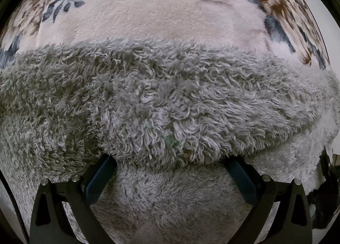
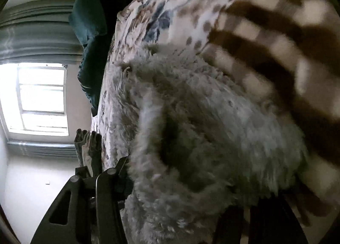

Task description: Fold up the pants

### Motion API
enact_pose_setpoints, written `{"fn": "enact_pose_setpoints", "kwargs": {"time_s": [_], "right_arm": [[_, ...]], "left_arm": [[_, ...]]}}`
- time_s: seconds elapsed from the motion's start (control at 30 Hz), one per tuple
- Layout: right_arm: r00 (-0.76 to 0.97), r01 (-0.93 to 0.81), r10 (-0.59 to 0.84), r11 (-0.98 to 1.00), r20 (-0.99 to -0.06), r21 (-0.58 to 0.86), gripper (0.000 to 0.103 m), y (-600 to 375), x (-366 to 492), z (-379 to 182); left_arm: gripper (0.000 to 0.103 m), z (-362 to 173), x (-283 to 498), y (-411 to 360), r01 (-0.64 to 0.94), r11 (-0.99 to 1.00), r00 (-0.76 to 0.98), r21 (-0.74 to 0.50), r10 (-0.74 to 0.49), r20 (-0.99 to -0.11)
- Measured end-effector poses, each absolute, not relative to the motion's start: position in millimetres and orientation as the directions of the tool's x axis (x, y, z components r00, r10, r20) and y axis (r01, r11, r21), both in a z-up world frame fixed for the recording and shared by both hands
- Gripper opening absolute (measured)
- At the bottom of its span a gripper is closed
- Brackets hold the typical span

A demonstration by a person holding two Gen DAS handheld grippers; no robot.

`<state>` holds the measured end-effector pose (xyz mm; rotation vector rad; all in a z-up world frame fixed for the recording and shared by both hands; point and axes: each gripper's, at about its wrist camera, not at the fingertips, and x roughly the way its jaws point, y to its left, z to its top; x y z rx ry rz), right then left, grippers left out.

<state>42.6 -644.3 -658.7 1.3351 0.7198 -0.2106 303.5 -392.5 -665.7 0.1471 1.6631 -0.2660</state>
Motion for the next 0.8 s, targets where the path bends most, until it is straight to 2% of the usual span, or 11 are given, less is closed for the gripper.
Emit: {"fn": "enact_pose_setpoints", "kwargs": {"time_s": [0.07, 0.13, 0.17, 0.3, 0.5, 0.6, 0.8], "right_arm": [[0.764, 0.533, 0.252, 0.271, -0.594, 0.801, 0.056, -642, 46, -659], [0.750, 0.549, 0.229, 0.309, -0.621, 0.777, 0.024, -638, 48, -652], [0.734, 0.568, 0.212, 0.328, -0.645, 0.755, 0.019, -636, 48, -646], [0.721, 0.616, 0.135, 0.325, -0.680, 0.718, 0.018, -629, 38, -618], [0.679, 0.652, 0.085, 0.387, -0.729, 0.652, 0.017, -603, 49, -565], [0.660, 0.651, 0.075, 0.440, -0.747, 0.619, 0.017, -584, 62, -539], [0.629, 0.616, 0.072, 0.562, -0.774, 0.552, 0.016, -523, 109, -496]], "left_arm": [[0.103, -666, 303, -393, 0.250, 0.964, -0.111, -0.088, -0.062, -0.992], [0.103, -664, 302, -393, 0.251, 0.964, -0.111, -0.088, -0.061, -0.992], [0.103, -662, 302, -392, 0.248, 0.965, -0.112, -0.090, -0.064, -0.992], [0.103, -648, 299, -388, 0.248, 0.965, -0.098, -0.081, -0.058, -0.993], [0.103, -614, 289, -370, 0.312, 0.946, 0.012, 0.089, 0.090, -0.996], [0.103, -600, 288, -349, 0.303, 0.946, 0.048, 0.113, 0.103, -0.994], [0.103, -584, 298, -275, 0.213, 0.974, 0.026, 0.076, 0.072, -0.997]]}}
